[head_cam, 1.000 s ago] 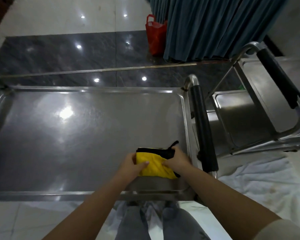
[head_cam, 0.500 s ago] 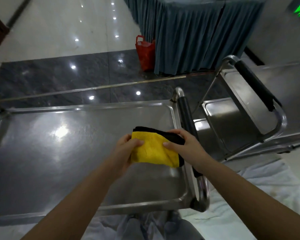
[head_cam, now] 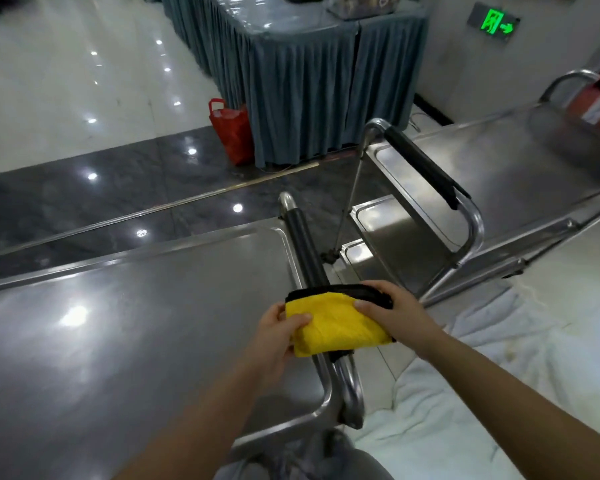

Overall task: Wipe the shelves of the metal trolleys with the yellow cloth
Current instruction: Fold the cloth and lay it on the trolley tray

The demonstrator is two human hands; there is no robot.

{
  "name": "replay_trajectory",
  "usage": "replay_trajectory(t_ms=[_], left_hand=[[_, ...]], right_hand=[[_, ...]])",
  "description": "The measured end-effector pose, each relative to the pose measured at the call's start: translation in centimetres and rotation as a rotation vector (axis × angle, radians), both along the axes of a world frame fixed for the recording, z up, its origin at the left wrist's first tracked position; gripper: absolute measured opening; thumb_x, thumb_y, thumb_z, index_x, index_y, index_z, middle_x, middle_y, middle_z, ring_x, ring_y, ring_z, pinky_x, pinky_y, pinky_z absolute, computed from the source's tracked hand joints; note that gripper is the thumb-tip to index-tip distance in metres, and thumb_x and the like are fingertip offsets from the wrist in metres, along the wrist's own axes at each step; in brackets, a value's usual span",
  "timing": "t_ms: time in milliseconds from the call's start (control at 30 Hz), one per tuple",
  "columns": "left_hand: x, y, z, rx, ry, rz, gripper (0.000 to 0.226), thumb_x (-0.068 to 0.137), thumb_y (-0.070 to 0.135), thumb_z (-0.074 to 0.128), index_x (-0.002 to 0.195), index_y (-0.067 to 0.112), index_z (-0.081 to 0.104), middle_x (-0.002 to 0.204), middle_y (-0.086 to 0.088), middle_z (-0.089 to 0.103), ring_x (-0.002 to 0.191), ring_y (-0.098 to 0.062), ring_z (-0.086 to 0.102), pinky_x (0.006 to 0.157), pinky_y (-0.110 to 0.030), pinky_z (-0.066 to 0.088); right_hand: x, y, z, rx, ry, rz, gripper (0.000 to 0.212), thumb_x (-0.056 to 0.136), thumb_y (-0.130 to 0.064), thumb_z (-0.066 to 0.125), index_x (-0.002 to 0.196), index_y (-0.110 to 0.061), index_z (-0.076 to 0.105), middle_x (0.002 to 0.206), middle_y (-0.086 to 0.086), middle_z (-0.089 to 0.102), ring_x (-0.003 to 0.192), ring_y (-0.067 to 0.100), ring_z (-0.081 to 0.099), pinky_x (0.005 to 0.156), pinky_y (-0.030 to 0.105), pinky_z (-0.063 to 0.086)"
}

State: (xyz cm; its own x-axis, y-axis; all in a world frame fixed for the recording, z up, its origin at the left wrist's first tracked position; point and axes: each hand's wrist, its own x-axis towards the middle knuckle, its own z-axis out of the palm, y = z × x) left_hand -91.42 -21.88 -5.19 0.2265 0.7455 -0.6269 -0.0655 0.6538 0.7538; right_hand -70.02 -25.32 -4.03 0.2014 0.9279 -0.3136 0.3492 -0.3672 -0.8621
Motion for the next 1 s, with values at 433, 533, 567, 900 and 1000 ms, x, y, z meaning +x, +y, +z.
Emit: replay_trajectory(t_ms=[433, 533, 567, 900, 1000], left_hand=[[-0.8, -0.8, -1.5, 0.242, 0.139, -0.086, 0.063, 0.089, 0.014, 0.066, 0.141, 0.03, 0.037, 0.138, -0.006, 0.049, 0.116, -0.027, 0.056, 0.077, -0.032, 0.056], [-0.8, -0.7, -1.1, 0.359, 0.257, -0.217, 0.089, 0.08, 0.033, 0.073, 0.147, 0.047, 0.017, 0.145, 0.0, 0.034, 0.125, -0.024, 0.048, 0.07, -0.018, 0.052], [-0.8, -0.7, -1.0, 0.398, 0.296, -0.262, 0.092, 0.077, 0.039, 0.073, 0.147, 0.049, 0.014, 0.151, 0.0, 0.029, 0.131, -0.025, 0.043, 0.078, -0.019, 0.05], [-0.8, -0.5, -0.3, 0.509, 0.4, -0.423, 0.087, 0.075, 0.053, 0.066, 0.14, 0.057, 0.007, 0.156, 0.003, 0.021, 0.134, -0.021, 0.036, 0.104, -0.042, 0.044], [-1.1, -0.6, -1.0, 0.493, 0.42, -0.442, 0.095, 0.073, 0.061, 0.061, 0.148, 0.047, 0.004, 0.158, 0.0, 0.019, 0.138, -0.026, 0.035, 0.105, -0.049, 0.043]], right_hand=[[0.2, -1.2, -0.9, 0.212, -0.197, -0.064, 0.017, 0.081, -0.043, 0.065, 0.079, -0.028, 0.057, 0.093, -0.004, 0.053, 0.088, 0.004, 0.053, 0.077, 0.025, 0.045], [0.5, -1.7, -1.5, 0.132, -0.223, 0.027, 0.012, 0.083, -0.034, 0.069, 0.082, -0.025, 0.06, 0.095, -0.003, 0.055, 0.091, 0.001, 0.052, 0.079, 0.019, 0.041], [0.5, -1.8, -1.6, 0.094, -0.195, 0.04, 0.011, 0.084, -0.032, 0.069, 0.083, -0.024, 0.061, 0.096, -0.002, 0.056, 0.092, 0.005, 0.053, 0.081, 0.021, 0.042], [-0.2, -0.3, -0.3, 0.071, -0.289, -0.044, 0.007, 0.095, -0.027, 0.053, 0.092, -0.022, 0.05, 0.094, -0.005, 0.057, 0.092, 0.015, 0.057, 0.075, 0.032, 0.045], [-1.5, -1.1, -0.4, 0.102, -0.344, -0.022, 0.02, 0.096, -0.027, 0.051, 0.112, -0.016, 0.053, 0.107, 0.002, 0.06, 0.105, 0.022, 0.057, 0.085, 0.034, 0.044]])
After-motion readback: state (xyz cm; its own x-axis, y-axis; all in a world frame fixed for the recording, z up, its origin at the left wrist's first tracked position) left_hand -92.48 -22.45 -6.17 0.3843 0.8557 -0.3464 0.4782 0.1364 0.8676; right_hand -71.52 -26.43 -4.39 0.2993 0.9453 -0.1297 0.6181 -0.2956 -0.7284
